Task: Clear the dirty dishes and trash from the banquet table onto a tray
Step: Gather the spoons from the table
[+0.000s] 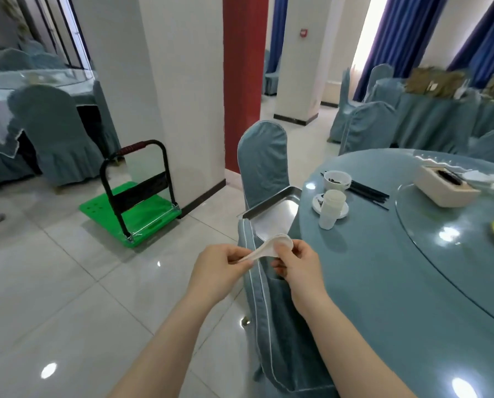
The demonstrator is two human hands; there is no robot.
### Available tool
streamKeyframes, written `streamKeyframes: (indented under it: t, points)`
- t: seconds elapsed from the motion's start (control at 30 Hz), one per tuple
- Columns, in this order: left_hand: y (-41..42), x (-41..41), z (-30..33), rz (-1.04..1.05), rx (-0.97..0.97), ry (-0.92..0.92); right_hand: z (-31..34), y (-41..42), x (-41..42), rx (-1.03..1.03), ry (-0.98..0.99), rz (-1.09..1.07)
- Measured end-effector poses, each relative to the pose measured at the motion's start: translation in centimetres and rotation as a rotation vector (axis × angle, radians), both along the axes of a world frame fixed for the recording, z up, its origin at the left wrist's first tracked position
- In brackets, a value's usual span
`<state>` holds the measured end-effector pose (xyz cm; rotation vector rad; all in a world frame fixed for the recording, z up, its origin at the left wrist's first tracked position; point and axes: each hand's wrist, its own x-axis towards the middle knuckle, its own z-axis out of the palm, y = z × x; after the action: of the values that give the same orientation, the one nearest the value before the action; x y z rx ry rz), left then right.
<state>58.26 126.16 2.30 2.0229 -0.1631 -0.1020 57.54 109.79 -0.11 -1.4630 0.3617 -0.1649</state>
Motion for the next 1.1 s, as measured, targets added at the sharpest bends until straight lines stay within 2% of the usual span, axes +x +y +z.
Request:
streamKeyframes:
  t: [0.3,0.47,0.63,0.8,0.97,1.1]
  points:
    - [4.5,17.0,-0.7,0.012,-0.013,0.043,-0.8,4.2,17.0,0.137,0.019,0.135]
    - [5.8,27.0,-2.3,-0.053,-0.061,0.136,-1.4,5.3,25.6,0.107,0.070,0.077]
    - [6.3,38.0,-4.3,-0.192,-0.104,0.202,-3.1,6.1,33.5,0.148,0.067,-0.180]
    - [6.1,47.7,-5.1,-0.275,-0.124,0.246,-4.9,4.6,39.2,0.414,0.105,-0.596]
    - [2.6,54.9,-4.8,-0.413,-0.116,0.316,-6.4,-0.5,42.5,0.606,0.039,-0.944]
    - [-2.0,60.5,-5.3,-0.527,-0.074,0.343,-7.8,-7.0,45.3,0.577,0.007,-1.198]
